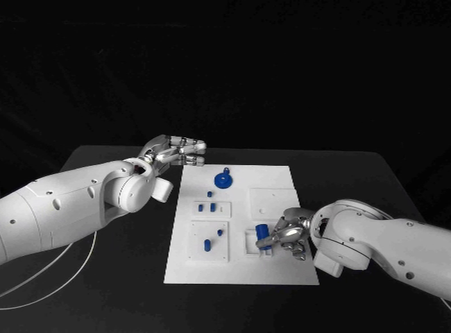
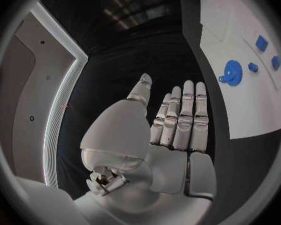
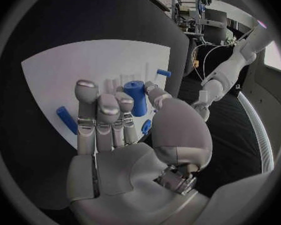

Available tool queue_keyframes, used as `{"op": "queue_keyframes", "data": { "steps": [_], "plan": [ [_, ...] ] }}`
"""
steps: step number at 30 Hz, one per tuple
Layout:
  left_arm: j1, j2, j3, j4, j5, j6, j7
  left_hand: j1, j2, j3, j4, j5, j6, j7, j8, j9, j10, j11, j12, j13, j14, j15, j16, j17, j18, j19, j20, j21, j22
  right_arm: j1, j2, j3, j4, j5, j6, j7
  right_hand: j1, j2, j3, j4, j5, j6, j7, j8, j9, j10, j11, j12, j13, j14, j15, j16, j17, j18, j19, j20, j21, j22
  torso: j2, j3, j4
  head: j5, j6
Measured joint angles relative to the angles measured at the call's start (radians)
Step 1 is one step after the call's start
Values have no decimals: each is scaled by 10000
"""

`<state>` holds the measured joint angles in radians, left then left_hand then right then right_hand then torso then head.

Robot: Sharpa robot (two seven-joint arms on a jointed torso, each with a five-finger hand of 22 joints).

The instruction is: Assemble the parts on the task board

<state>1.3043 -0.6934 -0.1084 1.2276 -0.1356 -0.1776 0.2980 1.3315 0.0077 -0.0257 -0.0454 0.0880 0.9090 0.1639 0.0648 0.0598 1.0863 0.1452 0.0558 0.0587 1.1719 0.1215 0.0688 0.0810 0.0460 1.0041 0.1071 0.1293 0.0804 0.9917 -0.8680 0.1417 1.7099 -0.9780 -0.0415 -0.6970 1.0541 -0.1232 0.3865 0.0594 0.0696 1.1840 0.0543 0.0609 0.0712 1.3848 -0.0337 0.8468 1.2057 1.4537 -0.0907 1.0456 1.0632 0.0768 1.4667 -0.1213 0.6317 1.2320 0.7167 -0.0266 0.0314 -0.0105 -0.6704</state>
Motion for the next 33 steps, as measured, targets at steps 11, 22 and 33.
{"op": "queue_keyframes", "data": {
  "steps": [11,22,33],
  "plan": [
    [-1,4,0,11,-144,30,0,0,0,0,0,-39,-37,37,0,1,0,0,0,-1,0,0,0,0,0,0,0,0,1,33,391,-45,-269,-377,185,-2,-9,-9,-27,28,-1,73,-46,8,18,1,0,0,-15,-2,2,0,0,2,0,0,0,11,2,3,-11,35,2],
    [-1,1,1,13,-185,48,0,0,0,0,-1,-38,-37,37,0,1,0,0,0,-1,0,0,0,0,-1,0,0,0,1,53,582,-120,-421,-511,387,40,-24,-23,-57,56,-40,84,-56,27,14,1,0,0,-41,-2,2,0,1,4,0,0,0,10,5,12,-17,62,-31],
    [-1,-3,1,16,-197,57,0,0,0,0,-1,-38,-37,37,0,1,0,0,0,-2,0,0,0,0,0,0,0,-1,2,79,636,-138,-493,-608,546,88,-166,-80,-107,194,-97,85,-55,35,12,1,0,-80,-74,-3,3,0,-37,2,0,0,-60,14,5,12,-21,70,-42]
  ]
}}
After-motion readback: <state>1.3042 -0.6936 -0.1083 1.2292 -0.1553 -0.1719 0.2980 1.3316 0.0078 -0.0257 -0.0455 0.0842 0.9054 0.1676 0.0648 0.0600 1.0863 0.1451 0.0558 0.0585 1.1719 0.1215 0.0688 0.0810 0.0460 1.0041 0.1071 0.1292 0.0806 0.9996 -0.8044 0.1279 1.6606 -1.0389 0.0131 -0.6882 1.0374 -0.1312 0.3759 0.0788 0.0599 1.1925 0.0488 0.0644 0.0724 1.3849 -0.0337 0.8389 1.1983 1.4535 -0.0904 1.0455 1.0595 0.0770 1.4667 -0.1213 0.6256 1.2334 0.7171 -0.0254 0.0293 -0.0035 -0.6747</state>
